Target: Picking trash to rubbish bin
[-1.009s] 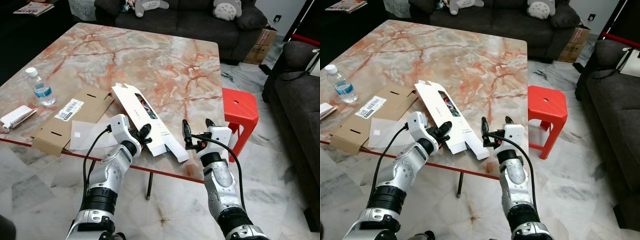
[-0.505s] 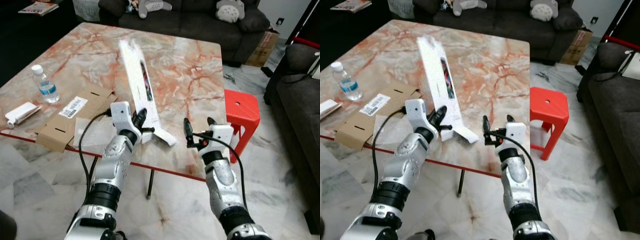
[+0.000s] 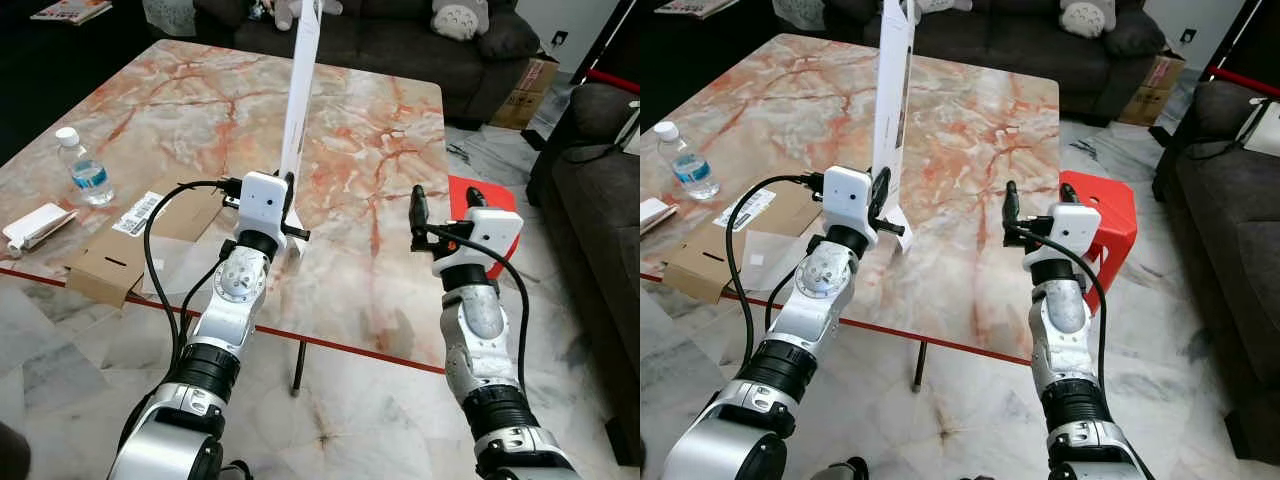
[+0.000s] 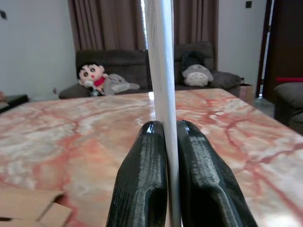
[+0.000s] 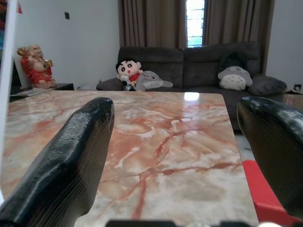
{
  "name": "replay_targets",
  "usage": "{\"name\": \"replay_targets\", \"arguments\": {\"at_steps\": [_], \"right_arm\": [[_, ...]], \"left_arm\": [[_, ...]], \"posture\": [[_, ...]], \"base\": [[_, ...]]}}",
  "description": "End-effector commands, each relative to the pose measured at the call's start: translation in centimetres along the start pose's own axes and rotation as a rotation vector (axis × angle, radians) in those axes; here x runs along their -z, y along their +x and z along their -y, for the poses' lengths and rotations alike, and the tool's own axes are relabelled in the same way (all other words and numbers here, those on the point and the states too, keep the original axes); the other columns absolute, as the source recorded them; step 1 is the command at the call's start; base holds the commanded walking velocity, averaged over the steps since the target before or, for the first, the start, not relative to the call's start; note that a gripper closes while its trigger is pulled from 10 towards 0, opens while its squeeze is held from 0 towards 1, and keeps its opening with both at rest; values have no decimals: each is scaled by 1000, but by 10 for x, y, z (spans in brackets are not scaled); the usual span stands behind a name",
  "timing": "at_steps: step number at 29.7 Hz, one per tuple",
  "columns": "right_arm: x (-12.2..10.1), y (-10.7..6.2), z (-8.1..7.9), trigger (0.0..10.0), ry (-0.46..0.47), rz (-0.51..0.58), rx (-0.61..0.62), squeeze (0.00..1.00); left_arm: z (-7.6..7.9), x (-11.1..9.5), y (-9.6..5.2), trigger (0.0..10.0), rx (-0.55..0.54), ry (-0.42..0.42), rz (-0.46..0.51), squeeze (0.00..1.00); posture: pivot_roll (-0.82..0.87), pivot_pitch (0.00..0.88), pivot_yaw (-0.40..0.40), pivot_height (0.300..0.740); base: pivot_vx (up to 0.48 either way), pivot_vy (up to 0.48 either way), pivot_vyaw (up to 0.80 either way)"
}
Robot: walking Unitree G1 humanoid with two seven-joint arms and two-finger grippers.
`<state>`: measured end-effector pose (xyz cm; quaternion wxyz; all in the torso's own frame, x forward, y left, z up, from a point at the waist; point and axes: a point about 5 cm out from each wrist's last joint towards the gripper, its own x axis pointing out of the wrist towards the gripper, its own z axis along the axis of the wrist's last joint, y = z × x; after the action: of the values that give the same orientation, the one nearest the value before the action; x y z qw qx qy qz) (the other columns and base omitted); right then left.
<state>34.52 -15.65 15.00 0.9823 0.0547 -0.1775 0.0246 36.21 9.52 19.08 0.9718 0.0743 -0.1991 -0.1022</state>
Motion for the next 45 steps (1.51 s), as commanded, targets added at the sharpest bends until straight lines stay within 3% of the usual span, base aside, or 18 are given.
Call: {"name": "replay_targets", "arguments": {"at_steps": [1, 39, 45], "right_arm": [[-5, 1, 3, 10000, 5, 17, 19, 0], [-8, -4, -4, 10000, 22, 30, 8, 0], [-7, -5, -5, 10000, 24, 25, 8, 0]], "left_arm": [[5, -3, 1, 10000, 16, 32, 28, 0], [9, -3, -5, 10000, -10, 5, 90, 0], [9, -4, -6, 10000, -7, 3, 93, 0]], "posture": [[61, 132, -116, 740], [53, 73, -107, 740], [55, 83, -108, 740]], "base": [[0, 0, 0], [0, 0, 0], [-278, 0, 0]]}}
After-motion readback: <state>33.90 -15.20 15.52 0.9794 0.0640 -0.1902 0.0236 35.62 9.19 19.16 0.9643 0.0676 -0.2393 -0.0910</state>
